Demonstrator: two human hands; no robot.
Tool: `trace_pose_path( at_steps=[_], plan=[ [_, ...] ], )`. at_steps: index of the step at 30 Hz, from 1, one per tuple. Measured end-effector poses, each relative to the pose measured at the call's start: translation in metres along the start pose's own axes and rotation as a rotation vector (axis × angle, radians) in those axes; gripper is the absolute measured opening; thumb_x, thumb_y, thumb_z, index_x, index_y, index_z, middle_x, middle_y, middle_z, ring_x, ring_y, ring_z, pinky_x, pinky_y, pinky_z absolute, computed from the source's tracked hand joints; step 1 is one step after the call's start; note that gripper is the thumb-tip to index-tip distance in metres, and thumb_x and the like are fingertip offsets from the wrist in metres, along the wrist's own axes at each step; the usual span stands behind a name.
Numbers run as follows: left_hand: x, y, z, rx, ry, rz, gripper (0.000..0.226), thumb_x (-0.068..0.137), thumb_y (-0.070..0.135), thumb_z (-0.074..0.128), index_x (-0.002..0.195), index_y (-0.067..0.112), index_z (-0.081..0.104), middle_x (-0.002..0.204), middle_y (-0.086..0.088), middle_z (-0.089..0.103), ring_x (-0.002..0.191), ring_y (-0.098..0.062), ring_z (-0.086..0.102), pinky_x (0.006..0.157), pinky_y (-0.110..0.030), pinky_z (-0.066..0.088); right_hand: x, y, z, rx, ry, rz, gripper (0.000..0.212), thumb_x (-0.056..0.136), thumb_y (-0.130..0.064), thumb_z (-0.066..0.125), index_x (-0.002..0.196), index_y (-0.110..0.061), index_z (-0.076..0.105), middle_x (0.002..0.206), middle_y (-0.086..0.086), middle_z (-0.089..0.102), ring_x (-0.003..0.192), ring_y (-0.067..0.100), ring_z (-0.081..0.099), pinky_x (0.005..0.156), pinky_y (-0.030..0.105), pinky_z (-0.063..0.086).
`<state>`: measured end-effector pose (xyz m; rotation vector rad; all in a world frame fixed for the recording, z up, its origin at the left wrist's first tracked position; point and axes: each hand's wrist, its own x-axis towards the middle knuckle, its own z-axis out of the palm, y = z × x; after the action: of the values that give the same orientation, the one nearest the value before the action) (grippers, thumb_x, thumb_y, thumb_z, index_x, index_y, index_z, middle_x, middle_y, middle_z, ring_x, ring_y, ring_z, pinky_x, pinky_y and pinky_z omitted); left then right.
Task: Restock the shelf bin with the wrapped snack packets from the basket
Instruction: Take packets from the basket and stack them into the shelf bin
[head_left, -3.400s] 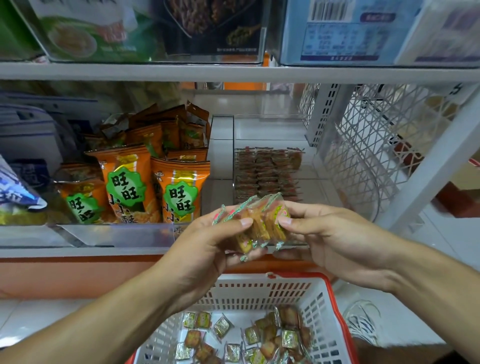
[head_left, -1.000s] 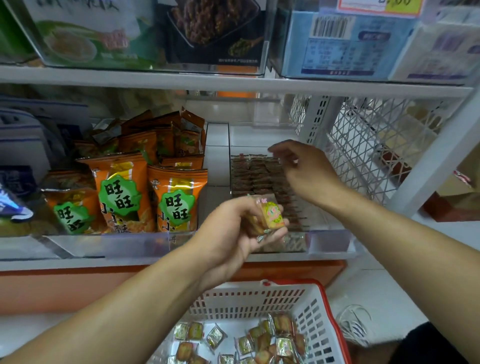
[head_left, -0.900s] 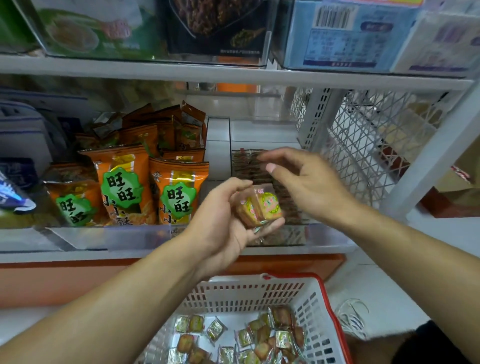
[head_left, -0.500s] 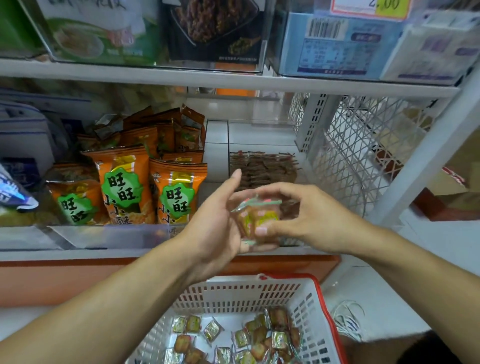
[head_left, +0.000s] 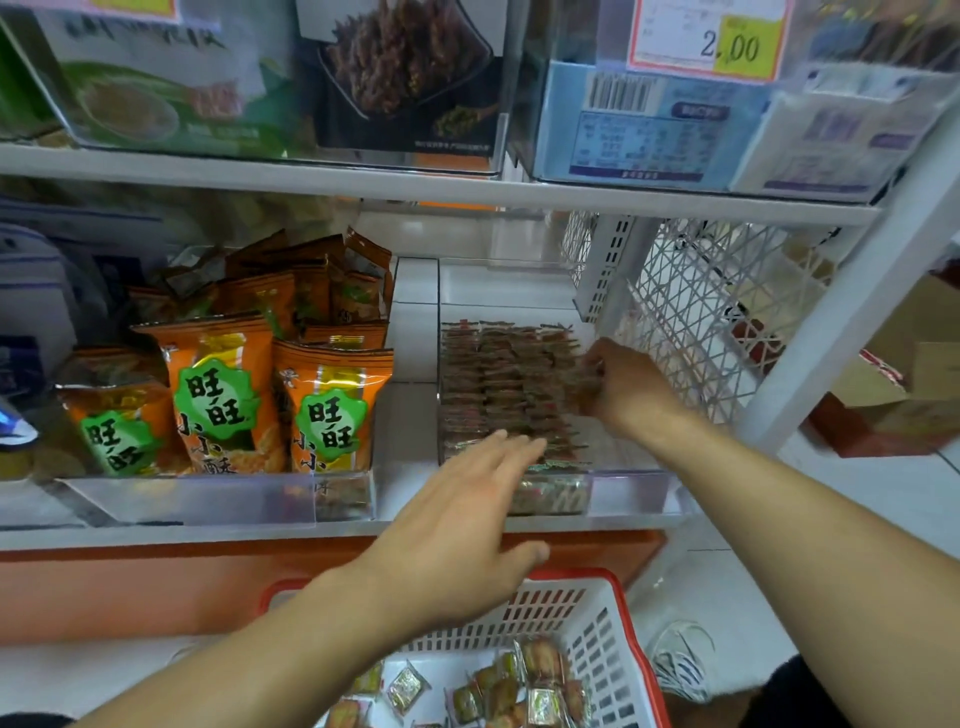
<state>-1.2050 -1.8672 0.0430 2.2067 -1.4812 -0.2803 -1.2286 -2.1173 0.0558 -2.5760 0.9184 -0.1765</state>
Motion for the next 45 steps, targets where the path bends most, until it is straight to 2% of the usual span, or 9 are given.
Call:
trace_pose_path(
  at_steps=[3,8,18,25,30,38,41,43,45],
  plan=[
    [0.0,-0.005,0.008,0.184,-0.056,0.043,0.096,0.095,0.056,0.056,0.161,0.032,-0.009,0.17,0.013,-0.008,0.149,0.001,-0.022,0.106,-0.017,-0.027,0.022,0.009,0.017,-0.142,-0.051,0.046,0.032,0.086,-0.014,0.07,0.114,-0.008,0.055,0.11,0.015,0.062,0.095,0.033,0.062,0.072,0.035,0.049],
    [0.001,-0.006,0.01,0.243,-0.067,0.047,0.095,0.096,0.055,0.054,0.161,0.029,-0.01,0.171,0.006,-0.009,0.152,-0.008,-0.024,0.106,-0.022,-0.031,0.043,0.017,0.03,-0.174,-0.035,0.074,0.017,0.091,-0.015,0.062,0.104,-0.008,0.054,0.108,0.017,0.062,0.093,0.035,0.062,0.065,0.031,0.042],
    [0.002,-0.01,0.012,0.18,-0.051,0.053,0.093,0.096,0.053,0.054,0.162,0.03,-0.007,0.171,0.007,-0.006,0.154,-0.007,-0.019,0.11,-0.022,-0.026,0.054,0.009,0.032,-0.093,-0.013,0.137,0.052,0.095,-0.003,0.057,0.141,-0.005,0.032,0.122,0.027,0.057,0.108,0.043,0.06,0.077,0.04,0.051],
    [0.001,-0.01,0.013,0.189,-0.037,0.067,0.093,0.097,0.053,0.054,0.162,0.029,-0.007,0.171,0.005,-0.004,0.154,-0.009,-0.017,0.111,-0.023,-0.025,0.052,0.007,0.037,0.167,-0.025,0.195,0.078,0.094,0.003,0.057,0.159,-0.014,0.016,0.147,0.023,0.047,0.131,0.04,0.051,0.101,0.04,0.05],
    [0.002,-0.01,0.012,0.208,-0.048,0.066,0.092,0.097,0.052,0.055,0.162,0.029,-0.006,0.172,0.005,-0.004,0.155,-0.009,-0.016,0.112,-0.023,-0.025,0.057,0.007,0.04,0.366,-0.042,0.218,0.059,0.089,-0.002,0.061,0.144,-0.015,0.045,0.131,0.014,0.061,0.122,0.035,0.058,0.1,0.045,0.053],
    [0.004,-0.012,0.008,0.185,-0.053,0.082,0.092,0.096,0.05,0.058,0.163,0.029,-0.002,0.172,0.006,-0.002,0.155,-0.006,-0.014,0.119,-0.023,-0.018,0.053,0.004,0.028,0.341,-0.097,0.185,0.089,0.094,-0.006,0.063,0.161,-0.024,0.008,0.158,0.004,0.038,0.131,0.028,0.052,0.101,0.039,0.052],
    [0.0,-0.008,0.0,0.158,0.024,0.101,0.085,0.095,0.044,0.063,0.162,0.028,0.015,0.171,0.006,0.011,0.156,-0.008,-0.005,0.124,-0.024,-0.007,0.04,-0.007,0.011,0.214,0.018,0.058,0.078,0.092,0.001,0.061,0.158,-0.02,0.025,0.158,0.005,0.039,0.136,0.025,0.049,0.106,0.032,0.047],
    [-0.007,-0.005,-0.006,0.18,0.125,0.148,0.063,0.092,0.036,0.067,0.149,0.026,0.044,0.156,0.004,0.043,0.149,-0.014,0.026,0.126,-0.031,0.019,0.02,-0.022,0.002,0.235,0.219,-0.076,0.06,0.09,0.006,0.053,0.145,-0.019,0.047,0.145,0.004,0.053,0.132,0.017,0.052,0.099,0.017,0.044],
    [-0.017,-0.005,-0.008,0.194,0.202,0.195,0.034,0.088,0.032,0.069,0.121,0.025,0.062,0.121,0.005,0.063,0.12,-0.016,0.051,0.103,-0.034,0.044,-0.008,-0.04,-0.003,0.325,0.421,-0.3,0.046,0.085,0.009,0.046,0.118,-0.017,0.065,0.118,-0.001,0.067,0.108,0.007,0.061,0.084,0.006,0.041]
  ],
)
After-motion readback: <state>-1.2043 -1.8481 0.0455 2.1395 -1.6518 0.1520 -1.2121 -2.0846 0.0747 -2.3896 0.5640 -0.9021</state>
